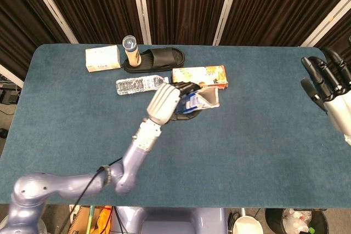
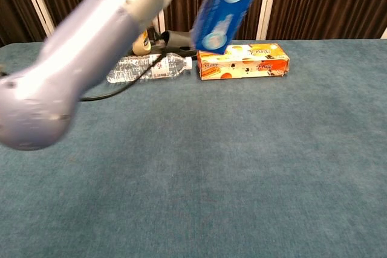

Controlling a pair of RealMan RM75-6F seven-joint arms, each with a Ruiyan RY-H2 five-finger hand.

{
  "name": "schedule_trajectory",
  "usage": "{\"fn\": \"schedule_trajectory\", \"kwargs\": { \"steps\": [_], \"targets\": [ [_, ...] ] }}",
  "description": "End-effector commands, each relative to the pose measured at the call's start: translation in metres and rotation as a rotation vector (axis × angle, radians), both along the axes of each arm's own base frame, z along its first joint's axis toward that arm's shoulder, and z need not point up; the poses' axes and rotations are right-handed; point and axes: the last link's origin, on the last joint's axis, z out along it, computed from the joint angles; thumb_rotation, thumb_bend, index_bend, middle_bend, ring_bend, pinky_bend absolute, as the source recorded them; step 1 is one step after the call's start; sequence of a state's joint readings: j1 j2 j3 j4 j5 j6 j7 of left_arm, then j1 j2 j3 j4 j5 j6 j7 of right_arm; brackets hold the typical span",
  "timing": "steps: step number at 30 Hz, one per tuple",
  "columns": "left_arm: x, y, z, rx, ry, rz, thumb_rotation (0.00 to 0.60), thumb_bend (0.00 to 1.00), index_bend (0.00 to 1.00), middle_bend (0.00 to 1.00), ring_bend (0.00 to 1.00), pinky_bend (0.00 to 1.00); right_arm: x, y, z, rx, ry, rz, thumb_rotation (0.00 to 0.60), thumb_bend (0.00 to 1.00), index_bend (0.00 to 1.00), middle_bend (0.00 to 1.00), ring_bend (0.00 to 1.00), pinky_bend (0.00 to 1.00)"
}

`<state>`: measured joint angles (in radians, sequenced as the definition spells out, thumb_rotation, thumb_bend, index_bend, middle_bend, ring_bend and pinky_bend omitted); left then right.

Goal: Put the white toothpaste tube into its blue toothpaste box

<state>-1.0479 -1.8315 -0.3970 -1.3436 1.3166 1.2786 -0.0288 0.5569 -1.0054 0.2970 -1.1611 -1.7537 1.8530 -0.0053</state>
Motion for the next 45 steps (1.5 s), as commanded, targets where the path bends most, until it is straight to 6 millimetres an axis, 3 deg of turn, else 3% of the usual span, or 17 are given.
{"fn": "schedule_trajectory", "kwargs": {
  "steps": [1, 8, 17, 19, 24, 27, 30, 38, 45],
  "targets": [
    [-0.047, -0.01, 0.013, -0.006, 0.164, 0.041, 0.6, 0.44, 0.44, 0.55, 0.53, 0.62, 0.0, 0.002, -0.002, 0.003, 0.005, 0.005, 0.6, 0.3, 0.0, 0.41, 0.27, 0.06],
    [-0.112, -0.036, 0.023, -0.121, 0.444, 0.178, 0.6, 0.44, 0.44, 0.55, 0.53, 0.62, 0.009, 0.005, -0.009, 0.014, -0.002, 0.012, 0.6, 0.3, 0.0, 0.41, 0.27, 0.06],
    [-0.163, -0.068, 0.011, -0.243, 0.64, 0.302, 0.6, 0.44, 0.41, 0.52, 0.51, 0.61, 0.021, 0.008, -0.015, 0.03, 0.003, 0.025, 0.6, 0.3, 0.0, 0.41, 0.27, 0.06],
    [-0.168, -0.072, 0.008, -0.259, 0.656, 0.315, 0.6, 0.43, 0.38, 0.47, 0.46, 0.55, 0.022, 0.009, -0.016, 0.033, 0.001, 0.021, 0.6, 0.3, 0.0, 0.41, 0.27, 0.06],
    [-0.175, -0.075, 0.003, -0.278, 0.698, 0.326, 0.6, 0.33, 0.21, 0.24, 0.22, 0.28, 0.022, 0.011, -0.02, 0.04, 0.001, 0.013, 0.6, 0.3, 0.0, 0.41, 0.27, 0.06],
    [-0.176, -0.074, 0.003, -0.277, 0.713, 0.341, 0.6, 0.29, 0.12, 0.14, 0.12, 0.18, 0.018, 0.021, -0.025, 0.048, -0.001, 0.013, 0.6, 0.3, 0.0, 0.41, 0.27, 0.06],
    [-0.175, -0.072, 0.009, -0.244, 0.717, 0.347, 0.6, 0.27, 0.08, 0.09, 0.08, 0.13, 0.016, 0.027, -0.029, 0.052, -0.002, 0.007, 0.6, 0.3, 0.0, 0.41, 0.27, 0.06],
    [-0.169, -0.068, 0.051, -0.123, 0.571, 0.38, 0.6, 0.27, 0.07, 0.09, 0.08, 0.13, 0.005, 0.036, -0.04, 0.088, -0.024, -0.044, 0.6, 0.3, 0.0, 0.41, 0.27, 0.06],
    [-0.205, -0.095, 0.103, 0.017, 0.53, 0.418, 0.6, 0.27, 0.07, 0.09, 0.08, 0.13, -0.039, 0.068, -0.072, 0.207, -0.101, -0.311, 0.6, 0.3, 0.0, 0.34, 0.2, 0.06]
  ]
}}
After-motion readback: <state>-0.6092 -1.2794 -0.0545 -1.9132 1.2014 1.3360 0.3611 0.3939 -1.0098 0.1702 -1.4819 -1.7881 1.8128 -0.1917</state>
